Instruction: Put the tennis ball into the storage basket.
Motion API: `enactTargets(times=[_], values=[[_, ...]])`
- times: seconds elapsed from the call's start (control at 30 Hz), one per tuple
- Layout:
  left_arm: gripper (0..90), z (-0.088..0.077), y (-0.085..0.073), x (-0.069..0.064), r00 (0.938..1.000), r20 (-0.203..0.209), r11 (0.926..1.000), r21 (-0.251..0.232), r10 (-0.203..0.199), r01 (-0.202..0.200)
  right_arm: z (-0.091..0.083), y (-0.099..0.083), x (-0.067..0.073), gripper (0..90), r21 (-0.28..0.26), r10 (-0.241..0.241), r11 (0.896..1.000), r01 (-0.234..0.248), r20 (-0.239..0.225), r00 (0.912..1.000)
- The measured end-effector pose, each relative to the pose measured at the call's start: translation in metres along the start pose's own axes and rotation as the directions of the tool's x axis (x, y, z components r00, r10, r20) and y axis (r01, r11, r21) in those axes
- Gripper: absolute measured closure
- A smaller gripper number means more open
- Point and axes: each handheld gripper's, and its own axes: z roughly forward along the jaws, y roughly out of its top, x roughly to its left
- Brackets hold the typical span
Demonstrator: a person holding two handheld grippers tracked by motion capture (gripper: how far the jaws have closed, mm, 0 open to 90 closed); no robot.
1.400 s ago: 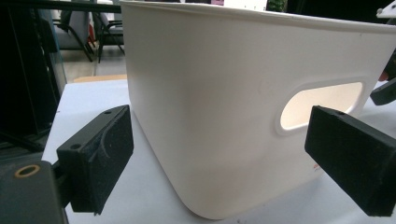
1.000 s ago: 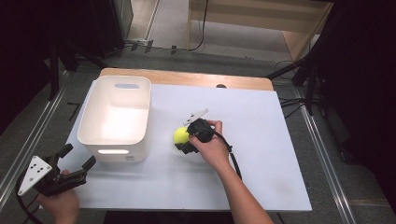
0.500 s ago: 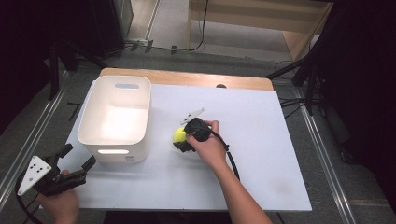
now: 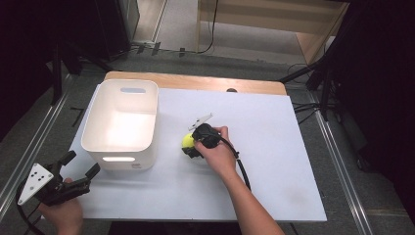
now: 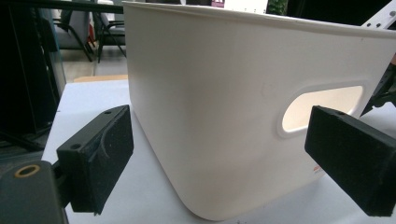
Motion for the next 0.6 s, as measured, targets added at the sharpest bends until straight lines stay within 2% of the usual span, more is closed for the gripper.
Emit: enactTargets(times=[0.17,0.23,0.47,0.5,0.6], values=[[7.9,0.0,0.0,0.0,1.0,-0.002,1.0,-0.001,-0.004,0.004,-0.005,0.001,-0.002,23.0,-0.016,0.001,1.0,-0.001,0.001,1.0],[7.9,0.0,0.0,0.0,1.0,-0.002,1.0,-0.002,-0.004,0.004,-0.008,0.001,-0.002,23.0,-0.02,0.015,1.0,-0.015,0.0,0.9999],[7.9,0.0,0.0,0.0,1.0,-0.002,1.0,-0.005,-0.007,0.007,-0.015,0.004,-0.004,23.1,-0.028,-0.004,1.0,0.004,-0.011,0.9999],[7.9,0.0,0.0,0.0,1.0,-0.003,1.0,-0.002,-0.007,0.007,-0.016,0.004,-0.004,23.1,-0.026,0.009,1.0,-0.009,-0.012,0.9999],[7.9,0.0,0.0,0.0,1.0,-0.002,1.0,-0.003,-0.007,0.007,-0.019,0.006,-0.004,23.1,-0.038,0.006,0.999,-0.007,-0.017,0.9998]])
